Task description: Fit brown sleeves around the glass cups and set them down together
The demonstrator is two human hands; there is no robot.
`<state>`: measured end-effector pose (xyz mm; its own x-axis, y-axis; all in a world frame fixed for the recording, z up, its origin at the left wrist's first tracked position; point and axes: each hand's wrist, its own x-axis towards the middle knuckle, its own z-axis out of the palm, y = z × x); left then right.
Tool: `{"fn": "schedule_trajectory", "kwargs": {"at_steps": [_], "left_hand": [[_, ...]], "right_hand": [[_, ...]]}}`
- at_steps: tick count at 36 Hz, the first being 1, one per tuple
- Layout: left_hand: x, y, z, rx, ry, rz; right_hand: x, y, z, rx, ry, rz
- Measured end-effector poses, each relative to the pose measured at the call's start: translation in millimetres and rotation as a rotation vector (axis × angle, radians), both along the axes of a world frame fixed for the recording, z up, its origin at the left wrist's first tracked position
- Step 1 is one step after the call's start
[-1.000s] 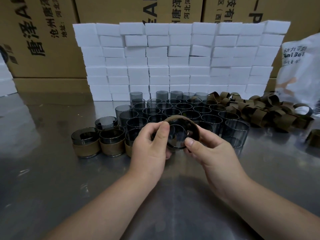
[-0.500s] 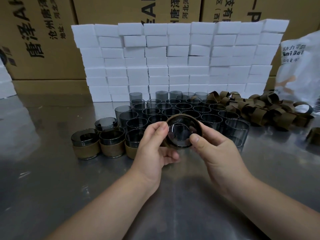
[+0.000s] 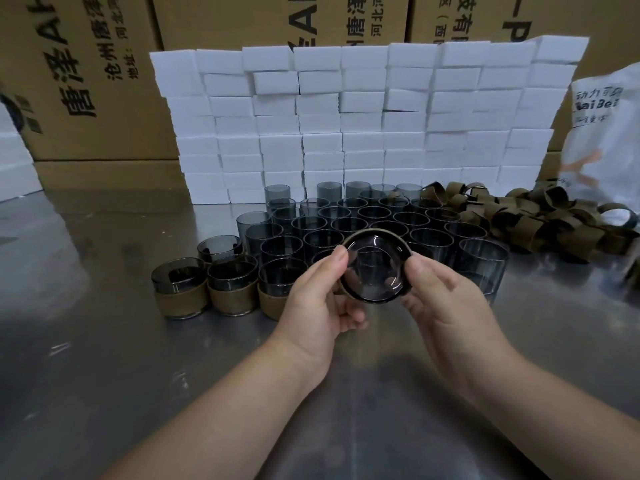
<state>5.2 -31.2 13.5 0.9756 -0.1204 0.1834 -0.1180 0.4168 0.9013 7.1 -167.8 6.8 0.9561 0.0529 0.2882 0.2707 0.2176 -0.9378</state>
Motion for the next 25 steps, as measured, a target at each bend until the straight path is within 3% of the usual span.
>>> {"fn": "schedule_trajectory", "kwargs": {"at_steps": [8,14,25], "left_hand": [[4.1,-1.0,-3.3,-0.020,-0.011,-0.031],[1.5,-6.3,-3.2,0.079,0.034,-0.059],[4.8,-2.4,-4.4,-0.109,0.146,-0.125]], "right_hand": [[-2.1,1.1,-0.6,-0.073,-0.013,0.147],[-1.6,3.2,-4.6,-0.046,-0.066,0.181],[-4.5,-0.7,-7.3,-0.072,-0.069,0.156]]}}
